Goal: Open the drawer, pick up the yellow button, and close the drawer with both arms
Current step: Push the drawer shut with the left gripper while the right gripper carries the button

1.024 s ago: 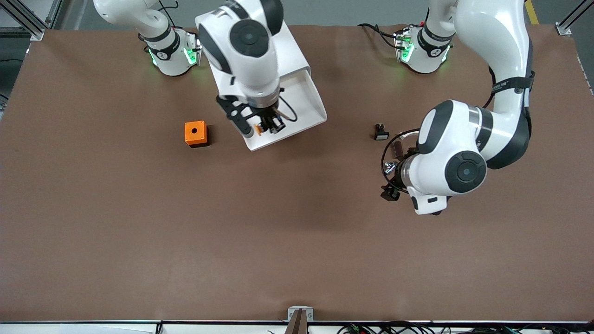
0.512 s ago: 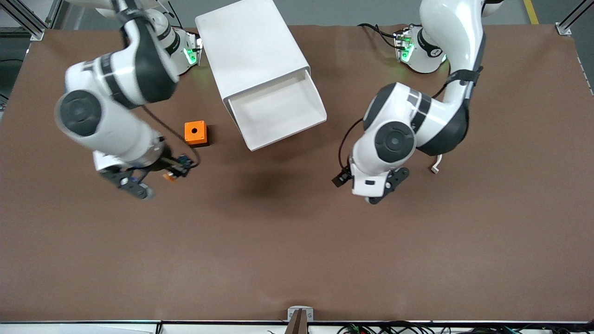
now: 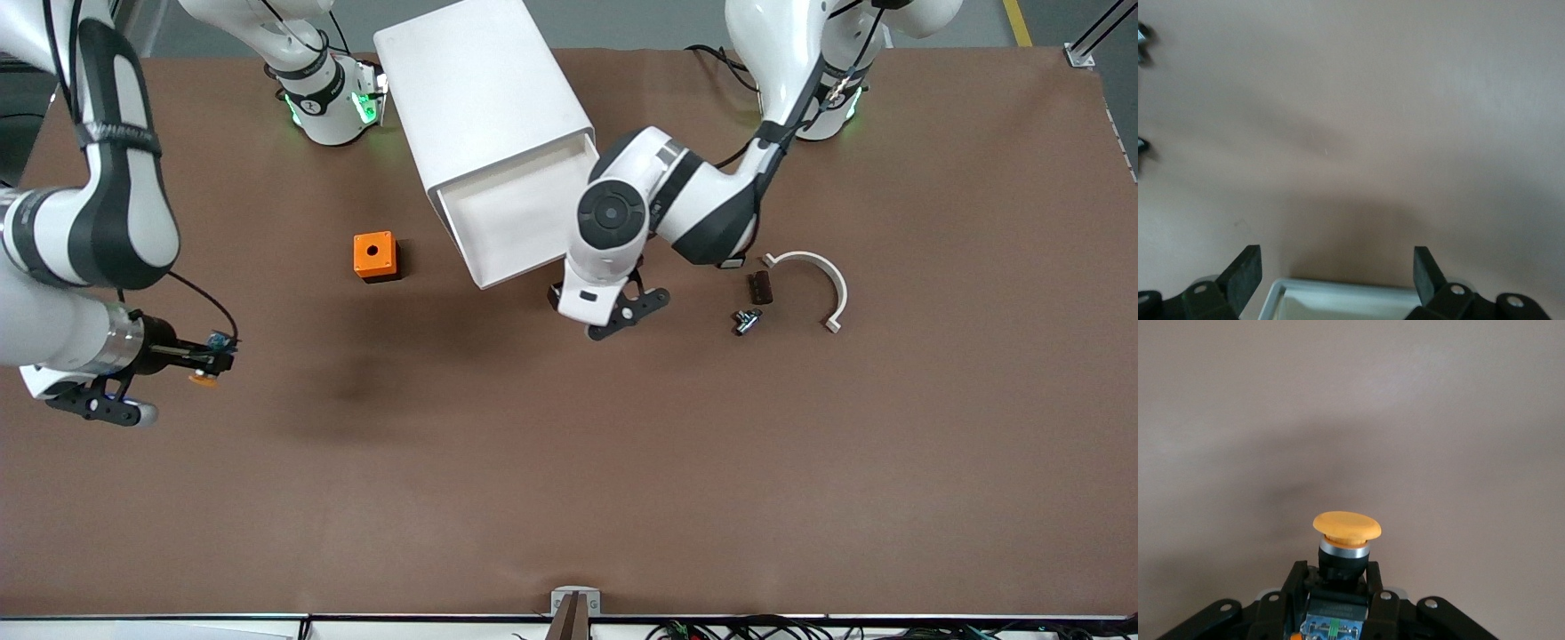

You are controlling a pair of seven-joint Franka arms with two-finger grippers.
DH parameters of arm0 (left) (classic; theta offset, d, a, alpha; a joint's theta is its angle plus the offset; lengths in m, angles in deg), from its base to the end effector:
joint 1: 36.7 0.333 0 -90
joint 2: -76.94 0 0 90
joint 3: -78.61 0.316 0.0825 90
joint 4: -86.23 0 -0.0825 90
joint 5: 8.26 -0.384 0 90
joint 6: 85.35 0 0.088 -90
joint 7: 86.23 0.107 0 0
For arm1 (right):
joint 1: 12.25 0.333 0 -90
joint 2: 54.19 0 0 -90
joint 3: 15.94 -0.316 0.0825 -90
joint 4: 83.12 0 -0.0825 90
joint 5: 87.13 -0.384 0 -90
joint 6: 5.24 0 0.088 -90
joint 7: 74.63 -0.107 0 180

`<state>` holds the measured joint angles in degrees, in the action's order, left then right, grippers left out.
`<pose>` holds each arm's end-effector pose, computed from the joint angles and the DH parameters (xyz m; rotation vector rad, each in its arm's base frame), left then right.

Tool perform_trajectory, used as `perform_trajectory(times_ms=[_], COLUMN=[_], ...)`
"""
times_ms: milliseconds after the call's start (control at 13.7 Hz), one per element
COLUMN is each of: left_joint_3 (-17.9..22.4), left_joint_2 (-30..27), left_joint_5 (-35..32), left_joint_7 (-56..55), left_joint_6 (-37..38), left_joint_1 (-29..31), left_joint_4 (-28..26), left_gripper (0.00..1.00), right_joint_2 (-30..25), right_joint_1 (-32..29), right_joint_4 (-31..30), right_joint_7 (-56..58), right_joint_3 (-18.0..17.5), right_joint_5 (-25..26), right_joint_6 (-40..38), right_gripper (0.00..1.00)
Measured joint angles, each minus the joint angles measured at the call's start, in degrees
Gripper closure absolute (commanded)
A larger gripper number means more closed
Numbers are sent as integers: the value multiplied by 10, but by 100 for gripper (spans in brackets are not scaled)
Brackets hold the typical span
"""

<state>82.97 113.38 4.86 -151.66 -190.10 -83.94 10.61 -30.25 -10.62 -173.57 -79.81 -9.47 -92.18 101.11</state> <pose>0.5035 -0.5085 0.3552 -3.0428 -0.7028 0.3326 0.6584 -0.0400 0.3881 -3.0830 0.3078 0.2132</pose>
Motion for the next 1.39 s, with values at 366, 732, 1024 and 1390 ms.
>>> perform_trajectory(times_ms=[366,732,1024,1390], left_joint_3=[-50,-88,-101,-98], left_joint_2=[0,0,0,0], left_joint_5=[64,119,164,166], left_joint_7=[-2,-29,-42,-63], left_joint_6=[0,0,0,-1], left_joint_1=[-2,-7,-11,-7], left_joint_4=[-14,-27,-40,-45], left_gripper=[0,0,0,0], right_joint_2=[103,158,188,209], right_joint_1=[-71,-83,-85,-90], right_joint_4=[-5,-2,-1,8], right_joint_7=[185,225,225,225], right_joint_3=[-1,-5,-6,-6], right_joint_5=[-1,-2,-2,-2], right_joint_6=[158,265,298,306], right_gripper=[100,99,99,0])
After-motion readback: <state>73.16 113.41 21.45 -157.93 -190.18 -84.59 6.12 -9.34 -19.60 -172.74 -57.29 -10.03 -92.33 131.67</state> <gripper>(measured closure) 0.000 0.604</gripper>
